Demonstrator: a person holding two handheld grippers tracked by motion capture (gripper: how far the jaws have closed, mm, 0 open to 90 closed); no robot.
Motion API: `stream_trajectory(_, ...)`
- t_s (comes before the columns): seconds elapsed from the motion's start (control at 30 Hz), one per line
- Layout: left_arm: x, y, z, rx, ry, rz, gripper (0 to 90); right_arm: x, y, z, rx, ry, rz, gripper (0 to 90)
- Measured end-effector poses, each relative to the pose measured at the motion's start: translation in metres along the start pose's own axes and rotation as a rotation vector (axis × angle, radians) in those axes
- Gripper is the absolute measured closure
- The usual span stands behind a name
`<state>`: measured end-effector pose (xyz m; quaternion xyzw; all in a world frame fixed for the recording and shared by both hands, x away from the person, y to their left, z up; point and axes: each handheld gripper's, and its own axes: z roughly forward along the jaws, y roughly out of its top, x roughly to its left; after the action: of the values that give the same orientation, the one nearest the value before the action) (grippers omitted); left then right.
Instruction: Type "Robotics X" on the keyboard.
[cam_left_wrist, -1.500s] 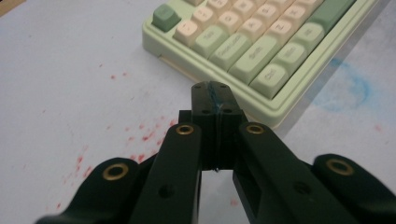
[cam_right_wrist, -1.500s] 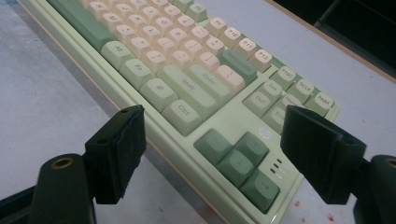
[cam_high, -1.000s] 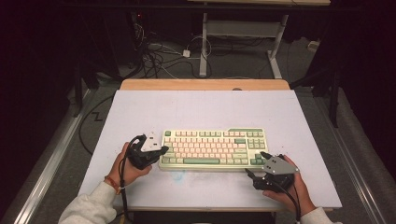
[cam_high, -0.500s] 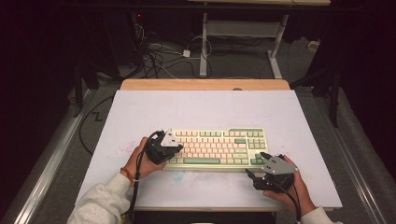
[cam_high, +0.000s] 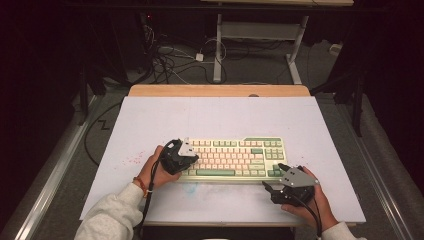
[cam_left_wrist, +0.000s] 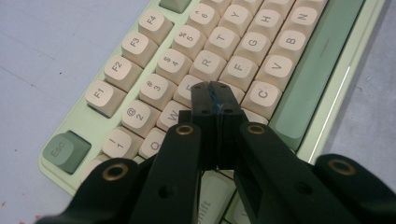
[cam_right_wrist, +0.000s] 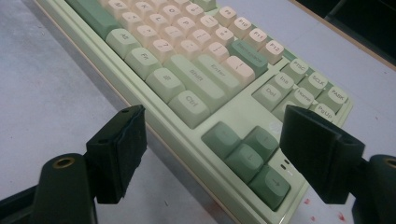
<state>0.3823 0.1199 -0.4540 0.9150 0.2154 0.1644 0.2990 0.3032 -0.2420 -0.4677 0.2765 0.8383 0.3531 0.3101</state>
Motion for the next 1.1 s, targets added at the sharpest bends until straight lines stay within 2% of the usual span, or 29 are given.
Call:
stream_trajectory(0.33,-0.001,0.0,0.004,0.016,0.01,0.012,87.6,0.0,-0.001,0.001,0.009,0.004,-0.007,23.3)
stream_trajectory(0.77,0.0,-0.001,-0.004,-0.017,0.043,0.025,84.9,0.0,0.0,0.0,0.002,0.003,-0.006,23.4)
stream_trajectory(0.93,0.0,-0.002,-0.008,-0.038,0.053,0.026,80.8,0.0,0.0,0.0,0.003,0.003,-0.005,23.5)
stream_trajectory(1.1,0.002,-0.003,-0.01,-0.056,0.076,0.014,69.1,0.0,0.0,0.0,0.002,0.002,-0.005,23.5)
